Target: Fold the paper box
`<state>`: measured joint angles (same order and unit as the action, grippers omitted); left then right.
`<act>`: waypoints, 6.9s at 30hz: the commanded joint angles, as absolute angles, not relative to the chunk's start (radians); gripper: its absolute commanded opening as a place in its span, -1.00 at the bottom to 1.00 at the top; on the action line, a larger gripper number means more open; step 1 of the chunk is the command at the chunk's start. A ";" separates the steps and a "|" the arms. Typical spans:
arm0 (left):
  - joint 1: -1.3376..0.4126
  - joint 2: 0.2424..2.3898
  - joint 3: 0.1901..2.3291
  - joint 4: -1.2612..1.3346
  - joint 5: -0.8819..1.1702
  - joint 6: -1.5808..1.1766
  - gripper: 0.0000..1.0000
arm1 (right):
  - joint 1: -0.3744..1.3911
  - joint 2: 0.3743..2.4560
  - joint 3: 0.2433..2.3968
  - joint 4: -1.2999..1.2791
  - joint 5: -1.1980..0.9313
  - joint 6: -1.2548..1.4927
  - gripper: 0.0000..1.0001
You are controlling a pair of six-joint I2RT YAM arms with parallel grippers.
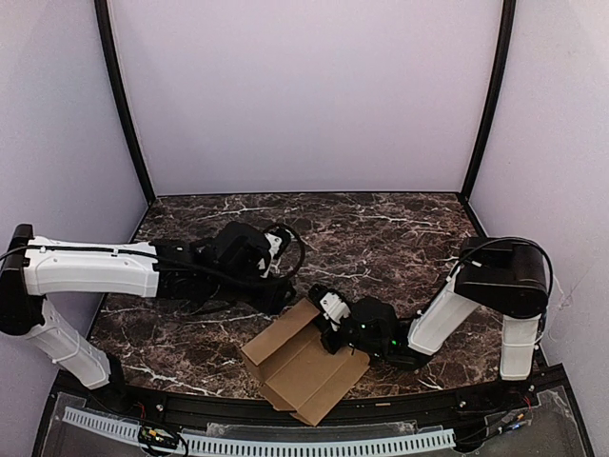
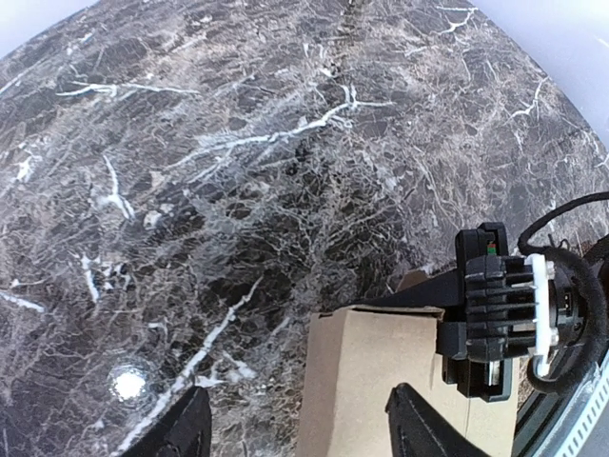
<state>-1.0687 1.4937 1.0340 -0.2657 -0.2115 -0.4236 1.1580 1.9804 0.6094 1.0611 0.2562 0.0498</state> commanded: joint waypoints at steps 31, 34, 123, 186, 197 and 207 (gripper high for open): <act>-0.903 1.662 0.776 0.218 0.294 -0.489 -0.39 | 1.174 1.986 0.605 1.101 0.255 0.016 -1.00; -0.902 1.672 0.772 0.231 0.292 -0.487 -0.40 | 1.180 1.985 0.603 1.106 0.246 0.009 -1.00; -0.859 1.330 1.003 -0.487 -0.200 -0.296 0.15 | 1.195 1.917 0.618 1.027 0.204 0.015 -0.25; -0.924 1.600 0.976 -0.151 0.315 -0.445 -0.99 | 1.195 1.840 0.593 0.936 0.172 0.015 -0.95; -0.925 1.605 0.970 -0.133 0.330 -0.460 -0.99 | 1.195 1.870 0.634 0.924 0.165 0.014 -0.86; -0.926 1.602 0.957 -0.123 0.333 -0.466 -0.99 | 1.194 1.895 0.661 0.918 0.152 0.017 -0.82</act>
